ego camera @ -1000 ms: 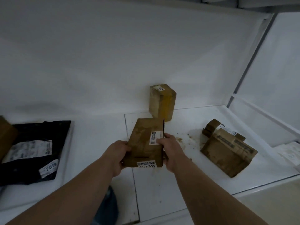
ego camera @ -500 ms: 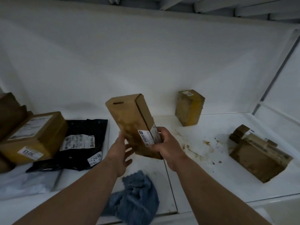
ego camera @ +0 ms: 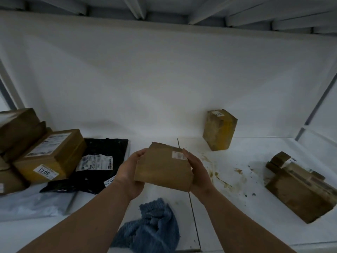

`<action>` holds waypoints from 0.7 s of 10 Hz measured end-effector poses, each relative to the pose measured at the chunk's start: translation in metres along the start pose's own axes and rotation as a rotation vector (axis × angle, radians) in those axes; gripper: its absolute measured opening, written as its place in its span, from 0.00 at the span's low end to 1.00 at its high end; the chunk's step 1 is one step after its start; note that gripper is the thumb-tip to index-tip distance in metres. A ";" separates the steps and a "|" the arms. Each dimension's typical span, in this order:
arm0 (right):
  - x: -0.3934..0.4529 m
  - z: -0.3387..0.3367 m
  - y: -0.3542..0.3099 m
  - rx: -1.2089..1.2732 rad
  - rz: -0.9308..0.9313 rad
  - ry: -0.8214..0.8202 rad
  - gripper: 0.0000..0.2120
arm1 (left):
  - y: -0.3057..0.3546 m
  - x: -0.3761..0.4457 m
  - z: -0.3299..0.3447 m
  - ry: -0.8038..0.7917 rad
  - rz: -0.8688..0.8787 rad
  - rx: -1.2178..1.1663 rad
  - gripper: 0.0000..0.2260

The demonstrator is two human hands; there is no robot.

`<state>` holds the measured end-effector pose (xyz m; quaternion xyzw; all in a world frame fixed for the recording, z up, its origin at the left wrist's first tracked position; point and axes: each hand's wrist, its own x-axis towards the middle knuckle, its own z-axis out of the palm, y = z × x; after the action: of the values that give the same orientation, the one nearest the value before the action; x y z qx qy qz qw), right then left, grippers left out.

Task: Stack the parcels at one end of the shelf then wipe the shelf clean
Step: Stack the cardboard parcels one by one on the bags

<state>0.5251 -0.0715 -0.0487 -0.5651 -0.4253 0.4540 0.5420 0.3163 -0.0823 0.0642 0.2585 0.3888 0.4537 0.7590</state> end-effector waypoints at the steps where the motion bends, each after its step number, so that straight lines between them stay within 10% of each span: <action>1: -0.018 0.005 -0.026 0.190 0.065 -0.051 0.27 | 0.000 0.000 0.007 0.010 0.009 0.026 0.13; 4: -0.025 -0.017 -0.063 -0.352 -0.111 0.047 0.21 | -0.015 0.012 0.023 0.163 0.102 0.166 0.09; 7: -0.019 -0.025 -0.074 -0.159 0.094 -0.089 0.16 | -0.019 0.020 0.034 0.236 0.164 0.483 0.06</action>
<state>0.5463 -0.0919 0.0265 -0.6051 -0.4567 0.4682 0.4540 0.3593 -0.0746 0.0626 0.4081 0.5492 0.4346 0.5856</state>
